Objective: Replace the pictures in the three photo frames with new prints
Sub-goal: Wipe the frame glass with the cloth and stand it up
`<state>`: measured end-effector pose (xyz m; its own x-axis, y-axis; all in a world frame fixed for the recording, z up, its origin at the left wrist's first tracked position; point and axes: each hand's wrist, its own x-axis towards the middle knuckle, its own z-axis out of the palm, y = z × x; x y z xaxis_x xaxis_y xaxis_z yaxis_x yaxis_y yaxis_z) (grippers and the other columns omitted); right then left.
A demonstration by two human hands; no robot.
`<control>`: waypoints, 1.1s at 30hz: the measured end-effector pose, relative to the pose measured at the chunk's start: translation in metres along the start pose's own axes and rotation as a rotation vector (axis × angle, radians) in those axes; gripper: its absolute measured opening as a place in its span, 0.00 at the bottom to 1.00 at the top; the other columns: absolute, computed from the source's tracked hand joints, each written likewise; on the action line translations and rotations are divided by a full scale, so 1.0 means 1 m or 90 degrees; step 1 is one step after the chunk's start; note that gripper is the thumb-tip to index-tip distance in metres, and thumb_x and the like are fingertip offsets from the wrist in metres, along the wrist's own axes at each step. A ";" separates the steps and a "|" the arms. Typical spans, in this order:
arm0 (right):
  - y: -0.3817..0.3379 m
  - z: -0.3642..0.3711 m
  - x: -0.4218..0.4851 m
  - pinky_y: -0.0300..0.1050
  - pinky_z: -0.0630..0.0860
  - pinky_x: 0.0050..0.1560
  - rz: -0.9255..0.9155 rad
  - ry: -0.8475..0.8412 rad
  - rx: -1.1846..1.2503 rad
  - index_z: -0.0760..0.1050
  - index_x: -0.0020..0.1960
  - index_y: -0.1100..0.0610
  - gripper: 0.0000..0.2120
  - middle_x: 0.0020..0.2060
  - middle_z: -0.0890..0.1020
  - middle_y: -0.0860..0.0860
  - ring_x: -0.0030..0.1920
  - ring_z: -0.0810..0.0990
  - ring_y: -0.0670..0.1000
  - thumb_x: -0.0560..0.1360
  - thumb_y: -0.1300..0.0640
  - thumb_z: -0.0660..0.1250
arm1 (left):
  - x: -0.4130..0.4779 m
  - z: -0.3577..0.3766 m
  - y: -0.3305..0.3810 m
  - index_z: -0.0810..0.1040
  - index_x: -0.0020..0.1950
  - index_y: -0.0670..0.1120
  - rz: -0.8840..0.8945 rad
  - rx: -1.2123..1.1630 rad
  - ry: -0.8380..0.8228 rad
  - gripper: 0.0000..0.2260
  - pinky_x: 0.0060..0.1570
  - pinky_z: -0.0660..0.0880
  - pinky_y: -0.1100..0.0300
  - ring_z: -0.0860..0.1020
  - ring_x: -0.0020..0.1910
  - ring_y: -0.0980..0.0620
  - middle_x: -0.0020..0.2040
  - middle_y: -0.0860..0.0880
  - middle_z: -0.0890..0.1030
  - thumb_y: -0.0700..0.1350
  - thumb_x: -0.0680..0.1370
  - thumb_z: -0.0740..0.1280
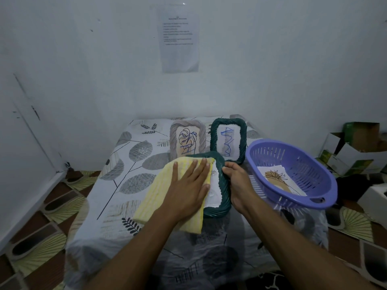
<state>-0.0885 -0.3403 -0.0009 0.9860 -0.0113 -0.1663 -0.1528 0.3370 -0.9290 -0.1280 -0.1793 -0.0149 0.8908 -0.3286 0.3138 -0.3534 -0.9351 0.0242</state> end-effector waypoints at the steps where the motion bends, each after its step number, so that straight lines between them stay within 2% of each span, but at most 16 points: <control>1: -0.003 -0.001 0.002 0.49 0.78 0.39 0.000 0.012 0.008 0.75 0.56 0.62 0.08 0.45 0.81 0.59 0.39 0.80 0.56 0.80 0.64 0.59 | -0.005 0.003 0.003 0.37 0.78 0.55 0.022 -0.001 -0.007 0.25 0.70 0.29 0.39 0.35 0.76 0.58 0.78 0.59 0.36 0.58 0.82 0.39; 4: -0.008 -0.003 0.004 0.51 0.78 0.42 -0.002 0.023 0.022 0.74 0.55 0.61 0.08 0.45 0.81 0.60 0.39 0.80 0.57 0.80 0.65 0.58 | -0.014 0.009 0.001 0.38 0.78 0.56 0.057 0.020 -0.023 0.26 0.69 0.29 0.37 0.36 0.76 0.58 0.77 0.60 0.37 0.60 0.81 0.39; 8: 0.003 0.001 -0.006 0.50 0.78 0.41 0.010 -0.020 -0.011 0.74 0.57 0.62 0.09 0.45 0.81 0.60 0.40 0.80 0.57 0.80 0.64 0.59 | 0.001 0.000 -0.013 0.41 0.78 0.55 -0.041 0.024 0.006 0.27 0.69 0.27 0.40 0.38 0.77 0.57 0.76 0.60 0.36 0.61 0.82 0.44; 10: 0.004 0.004 -0.007 0.49 0.78 0.38 0.010 -0.020 -0.013 0.74 0.56 0.62 0.08 0.43 0.81 0.59 0.38 0.80 0.56 0.80 0.64 0.59 | 0.004 -0.004 -0.013 0.40 0.78 0.54 -0.071 0.029 0.011 0.26 0.69 0.26 0.41 0.37 0.77 0.57 0.76 0.60 0.36 0.59 0.82 0.44; 15: -0.005 0.003 0.000 0.52 0.77 0.44 0.007 0.020 0.004 0.75 0.54 0.61 0.08 0.44 0.82 0.60 0.40 0.80 0.57 0.80 0.64 0.59 | -0.019 0.006 -0.001 0.37 0.78 0.55 0.081 0.020 -0.029 0.25 0.71 0.29 0.40 0.37 0.77 0.57 0.78 0.59 0.37 0.57 0.82 0.37; 17: -0.006 0.002 0.000 0.51 0.78 0.43 0.002 0.014 0.013 0.75 0.54 0.62 0.08 0.44 0.82 0.60 0.40 0.80 0.57 0.80 0.65 0.58 | -0.020 0.006 -0.007 0.37 0.78 0.55 0.072 0.037 -0.019 0.25 0.71 0.30 0.40 0.37 0.77 0.58 0.78 0.59 0.37 0.57 0.81 0.37; 20: -0.002 0.005 -0.004 0.48 0.79 0.38 0.000 0.001 0.006 0.74 0.55 0.62 0.08 0.43 0.82 0.59 0.38 0.80 0.55 0.80 0.65 0.59 | -0.015 0.000 -0.017 0.39 0.78 0.52 0.002 0.065 0.008 0.26 0.72 0.31 0.41 0.39 0.77 0.57 0.78 0.56 0.38 0.57 0.81 0.38; 23: 0.004 0.007 -0.010 0.46 0.79 0.33 0.005 -0.019 -0.003 0.74 0.54 0.62 0.07 0.40 0.82 0.58 0.35 0.81 0.54 0.80 0.65 0.59 | -0.007 -0.001 -0.018 0.42 0.79 0.51 -0.014 0.032 0.009 0.25 0.73 0.31 0.44 0.40 0.77 0.57 0.78 0.57 0.38 0.55 0.82 0.41; 28: 0.005 0.001 -0.011 0.52 0.78 0.46 -0.003 -0.031 -0.038 0.74 0.58 0.64 0.09 0.48 0.82 0.62 0.44 0.80 0.58 0.80 0.64 0.59 | -0.005 0.003 -0.008 0.46 0.79 0.53 0.053 0.004 0.005 0.25 0.75 0.37 0.44 0.44 0.78 0.58 0.79 0.57 0.45 0.54 0.82 0.41; 33: 0.000 -0.004 -0.009 0.52 0.78 0.44 -0.014 0.003 -0.023 0.75 0.54 0.62 0.07 0.44 0.82 0.60 0.40 0.80 0.57 0.80 0.65 0.59 | -0.015 0.005 -0.007 0.51 0.79 0.52 0.046 0.012 0.015 0.25 0.74 0.35 0.45 0.48 0.78 0.59 0.79 0.57 0.49 0.55 0.82 0.42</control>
<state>-0.0978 -0.3435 -0.0010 0.9889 -0.0224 -0.1470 -0.1334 0.3029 -0.9437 -0.1374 -0.1688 -0.0241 0.8558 -0.3925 0.3370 -0.4114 -0.9113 -0.0168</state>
